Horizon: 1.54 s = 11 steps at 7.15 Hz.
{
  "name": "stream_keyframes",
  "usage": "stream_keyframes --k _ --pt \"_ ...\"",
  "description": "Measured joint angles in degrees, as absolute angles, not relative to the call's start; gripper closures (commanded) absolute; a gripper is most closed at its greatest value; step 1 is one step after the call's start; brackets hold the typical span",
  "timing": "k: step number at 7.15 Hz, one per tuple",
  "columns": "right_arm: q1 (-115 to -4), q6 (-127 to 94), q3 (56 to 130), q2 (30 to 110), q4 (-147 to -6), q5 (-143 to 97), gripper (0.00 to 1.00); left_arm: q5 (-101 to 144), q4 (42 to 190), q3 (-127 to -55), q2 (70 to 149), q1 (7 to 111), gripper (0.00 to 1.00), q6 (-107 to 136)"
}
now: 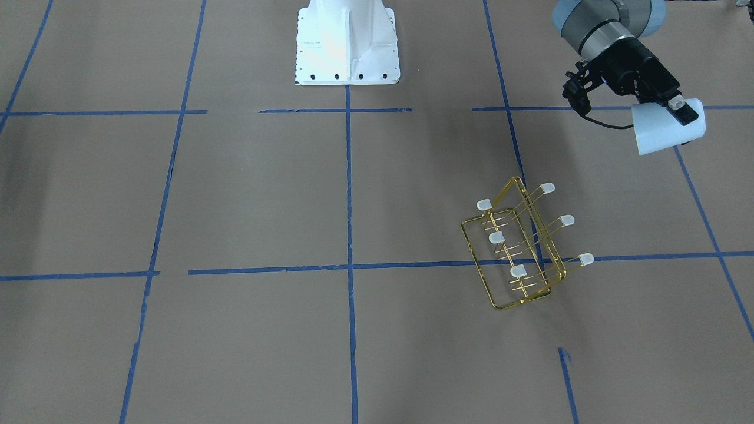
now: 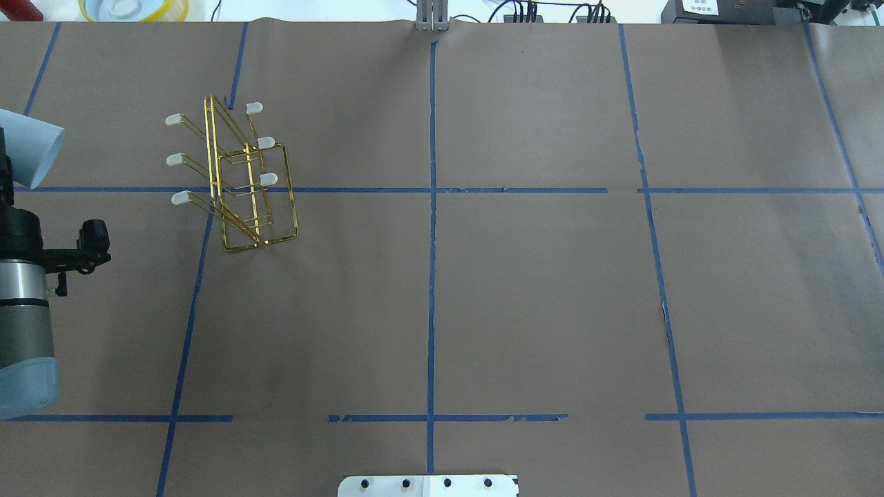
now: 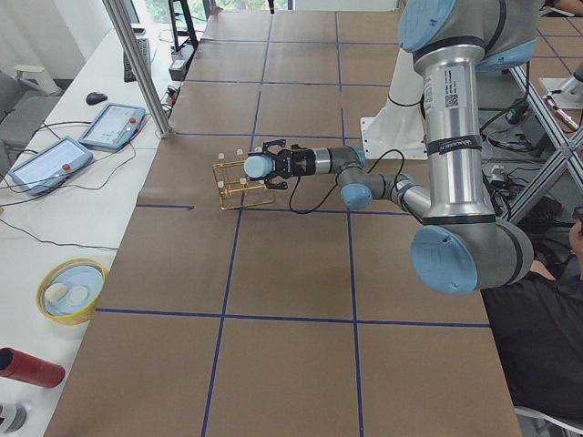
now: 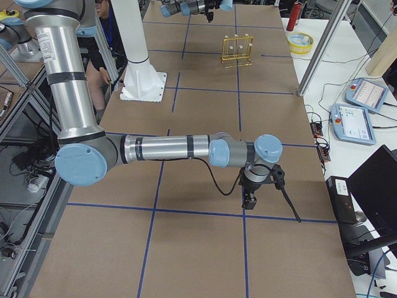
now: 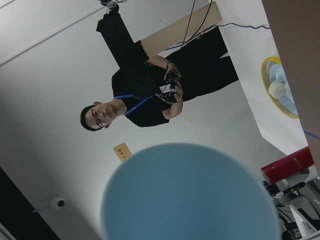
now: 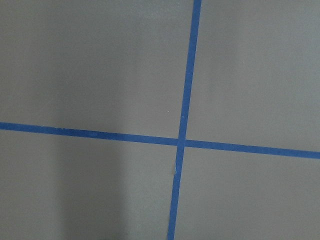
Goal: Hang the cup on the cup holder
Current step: 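Tilt the cup sideways and carry it toward the gold rack with the left gripper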
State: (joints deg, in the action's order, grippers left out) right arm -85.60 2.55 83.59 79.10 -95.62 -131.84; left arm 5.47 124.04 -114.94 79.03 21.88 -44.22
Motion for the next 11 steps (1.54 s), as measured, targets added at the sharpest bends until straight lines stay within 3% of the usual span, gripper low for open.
stream_keyframes --k 11 --pt "-85.6 2.6 83.6 79.1 -95.6 -131.8 0.00 -1.8 124.0 -101.9 87.4 16.4 1.00 -46.2"
